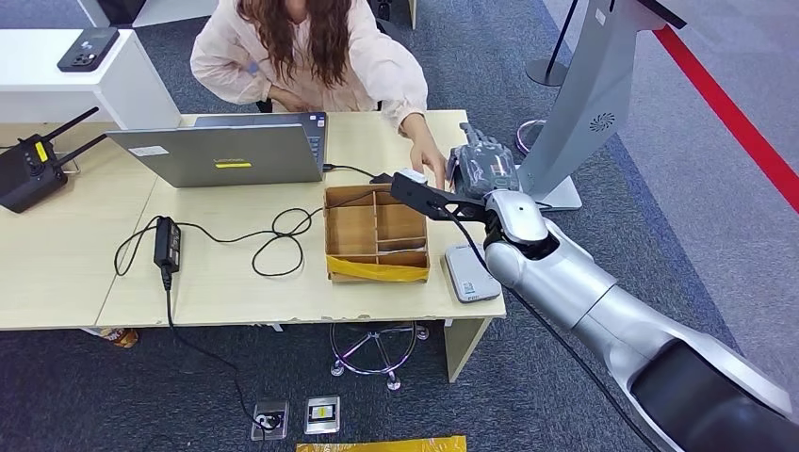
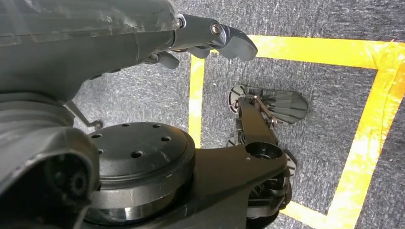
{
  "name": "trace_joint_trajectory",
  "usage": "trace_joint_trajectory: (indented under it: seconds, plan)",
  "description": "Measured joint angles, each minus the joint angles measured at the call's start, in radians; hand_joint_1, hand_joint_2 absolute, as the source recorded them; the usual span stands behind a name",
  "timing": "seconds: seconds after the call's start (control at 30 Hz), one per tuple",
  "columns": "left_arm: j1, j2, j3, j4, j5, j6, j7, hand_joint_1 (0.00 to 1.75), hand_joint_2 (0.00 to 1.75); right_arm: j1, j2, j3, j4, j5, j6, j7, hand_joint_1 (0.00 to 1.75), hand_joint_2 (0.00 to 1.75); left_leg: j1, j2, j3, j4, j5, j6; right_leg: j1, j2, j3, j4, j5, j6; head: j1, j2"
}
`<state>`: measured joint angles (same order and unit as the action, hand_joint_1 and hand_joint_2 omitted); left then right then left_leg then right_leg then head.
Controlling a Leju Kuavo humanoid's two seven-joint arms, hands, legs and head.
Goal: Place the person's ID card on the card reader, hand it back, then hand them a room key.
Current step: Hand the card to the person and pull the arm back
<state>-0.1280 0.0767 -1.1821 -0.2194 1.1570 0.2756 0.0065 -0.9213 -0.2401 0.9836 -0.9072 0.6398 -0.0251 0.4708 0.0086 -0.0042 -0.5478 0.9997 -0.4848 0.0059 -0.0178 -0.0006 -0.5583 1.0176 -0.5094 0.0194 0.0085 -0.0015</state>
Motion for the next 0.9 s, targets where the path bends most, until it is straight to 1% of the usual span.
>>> trace_joint_trajectory:
  seconds: [0.4,0.53,0.67,0.9]
  plan:
    - [0.007,0.000,0.000,0.003,0.017,0.000,-0.031,0.00,0.00,0.000,0.032,-0.010,0.000,0.022,0.020,-0.002,1.75,1.75,0.000,0.000,0.000,0.000,0.000,0.000,0.000,0.000,0.000,0.000,0.000,0.000,0.000,0.000]
    - [0.011,0.000,0.000,0.003,0.014,-0.003,-0.032,0.00,0.00,0.001,0.035,-0.017,0.000,0.029,0.016,0.002,0.00,0.00,0.000,0.000,0.000,0.000,0.000,0.000,0.000,0.000,0.000,0.000,0.000,0.000,0.000,0.000]
    - [0.015,0.000,0.000,0.005,0.011,-0.002,-0.031,0.00,0.00,0.011,0.034,-0.035,-0.002,0.054,0.004,0.013,0.00,0.00,0.000,0.000,0.000,0.000,0.000,0.000,0.000,0.000,0.000,0.000,0.000,0.000,0.000,0.000]
    - [0.019,0.000,0.000,0.008,0.011,-0.001,-0.028,0.00,0.00,0.021,0.030,-0.063,-0.002,0.069,0.004,0.007,0.00,0.00,0.000,0.000,0.000,0.000,0.000,-0.001,0.000,0.000,0.000,0.000,0.000,0.000,0.000,0.000]
